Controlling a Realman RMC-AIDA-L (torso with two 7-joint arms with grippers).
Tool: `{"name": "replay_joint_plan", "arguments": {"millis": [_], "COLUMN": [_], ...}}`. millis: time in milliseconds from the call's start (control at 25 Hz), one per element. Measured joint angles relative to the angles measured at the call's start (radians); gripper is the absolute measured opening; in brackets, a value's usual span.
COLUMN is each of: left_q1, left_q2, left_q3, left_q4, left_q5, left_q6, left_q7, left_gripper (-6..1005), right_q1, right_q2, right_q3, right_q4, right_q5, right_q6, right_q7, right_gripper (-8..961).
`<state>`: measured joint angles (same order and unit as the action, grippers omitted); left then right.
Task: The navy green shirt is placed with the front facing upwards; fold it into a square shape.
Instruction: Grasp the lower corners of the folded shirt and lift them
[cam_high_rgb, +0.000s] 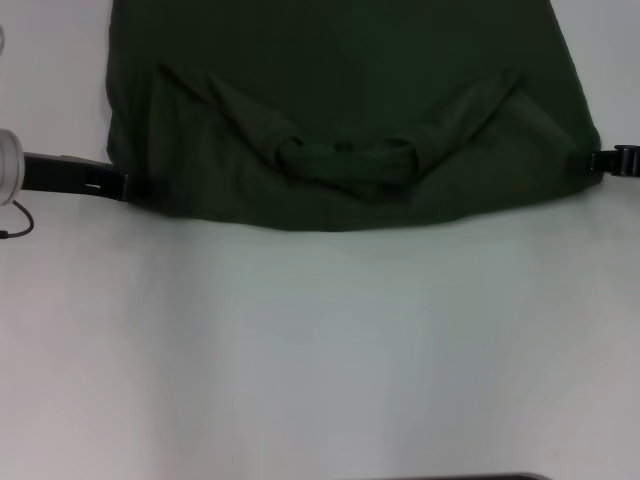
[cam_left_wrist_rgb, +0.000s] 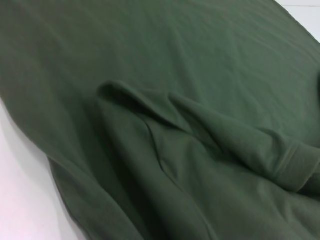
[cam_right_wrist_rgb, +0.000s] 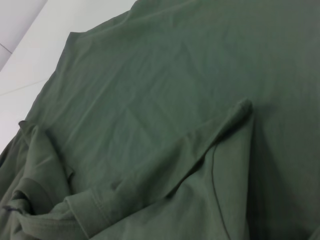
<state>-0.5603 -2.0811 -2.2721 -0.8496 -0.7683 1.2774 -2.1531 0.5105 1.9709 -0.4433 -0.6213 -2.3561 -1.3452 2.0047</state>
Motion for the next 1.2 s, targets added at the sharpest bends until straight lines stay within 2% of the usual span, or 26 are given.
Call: {"name": "replay_joint_plan", "arguments": {"millis": [280,480,720,960,1200], "left_q1": [-0.005,0.005,0.049,0.092,0.143], "left_q2": [-0.002,0.000,0.014,0.044,0.052], "left_q3": [0.000,-0.005,-0.012,-0.047,-0.053], "left_q4": [0.000,-0.010,-0.066,-0.080,-0.101], "left_q5": [0.021,0.021,0.019,0.020,0.019], "left_q6": [0.009,0.059,0.161,0.240,0.307], "left_q7": [0.000,0.004,0.007,0.015,0.021], "left_gripper": [158,17,18,18,19], "right_q1": [-0.007,-0.017,-0.058,-0.104,-0.140], "right_q2": [0.000,0.002,0.003,-0.010,-0.016], "right_q3": [0.000,0.001,0.011,0.058,0.067], "right_q4": [0.000,0.000,-0.010,-0.015,-0.015], "right_q5": [0.000,0.000,0.003,0.006,0.006], "right_q6": [0.002,-0.009,-0.066,-0.126,-0.166], "right_q7": [-0.013,-0.023,-0.046,-0.077,-0.078], "right_gripper": [35,35,36,36,36]}}
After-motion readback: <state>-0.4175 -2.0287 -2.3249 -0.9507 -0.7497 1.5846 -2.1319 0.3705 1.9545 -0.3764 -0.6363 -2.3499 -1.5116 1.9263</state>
